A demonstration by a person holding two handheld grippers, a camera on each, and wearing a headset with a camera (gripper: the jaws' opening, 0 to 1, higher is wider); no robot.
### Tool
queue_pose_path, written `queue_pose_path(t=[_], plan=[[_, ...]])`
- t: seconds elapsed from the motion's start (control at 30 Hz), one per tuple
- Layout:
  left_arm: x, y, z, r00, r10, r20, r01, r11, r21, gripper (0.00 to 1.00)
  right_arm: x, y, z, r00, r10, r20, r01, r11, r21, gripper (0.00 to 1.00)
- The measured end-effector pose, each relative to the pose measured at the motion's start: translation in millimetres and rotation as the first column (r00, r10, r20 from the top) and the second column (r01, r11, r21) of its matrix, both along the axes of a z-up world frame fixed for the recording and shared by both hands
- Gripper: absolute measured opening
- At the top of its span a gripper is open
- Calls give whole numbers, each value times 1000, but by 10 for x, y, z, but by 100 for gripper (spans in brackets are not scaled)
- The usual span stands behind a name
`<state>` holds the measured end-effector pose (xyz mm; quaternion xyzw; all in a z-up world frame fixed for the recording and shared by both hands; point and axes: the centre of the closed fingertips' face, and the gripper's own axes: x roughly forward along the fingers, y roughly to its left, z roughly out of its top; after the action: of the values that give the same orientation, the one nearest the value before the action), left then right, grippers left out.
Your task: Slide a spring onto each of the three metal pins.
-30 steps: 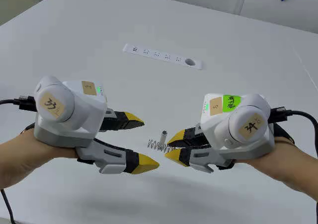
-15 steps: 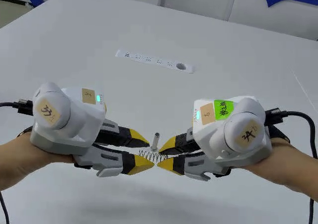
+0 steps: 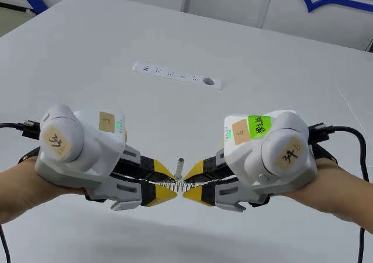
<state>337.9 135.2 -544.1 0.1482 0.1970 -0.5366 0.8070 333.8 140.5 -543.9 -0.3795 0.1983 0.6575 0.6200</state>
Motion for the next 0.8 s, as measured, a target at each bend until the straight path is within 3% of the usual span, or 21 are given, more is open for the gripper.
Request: queue_pose_path(t=[0.23, 0.33, 0.4, 0.47, 0.6, 0.8], plan=[[-40, 0, 22, 1000, -27, 11, 27, 1000, -4, 10, -24, 17, 33, 999, 36, 13, -37, 999, 8, 11], [-82, -10, 16, 999, -46, -3, 46, 999, -8, 10, -49, 15, 30, 998, 52, -21, -51, 998, 27, 12], [-99, -20, 24, 999, -53, -8, 52, 998, -17, 10, -88, 41, 39, 996, 44, -73, -39, 997, 66, 14], [-104, -26, 34, 998, -54, -11, 54, 998, -24, 10, -69, 27, 18, 996, 41, -73, -37, 997, 62, 18], [-102, -25, 33, 998, -56, -17, 55, 998, -25, 10, -48, -13, -69, 996, 37, -77, -34, 999, 32, 18], [-97, -5, 12, 998, -56, -22, 55, 998, -14, 10, -24, -31, -38, 993, 7, -122, 1, 998, 63, 13]])
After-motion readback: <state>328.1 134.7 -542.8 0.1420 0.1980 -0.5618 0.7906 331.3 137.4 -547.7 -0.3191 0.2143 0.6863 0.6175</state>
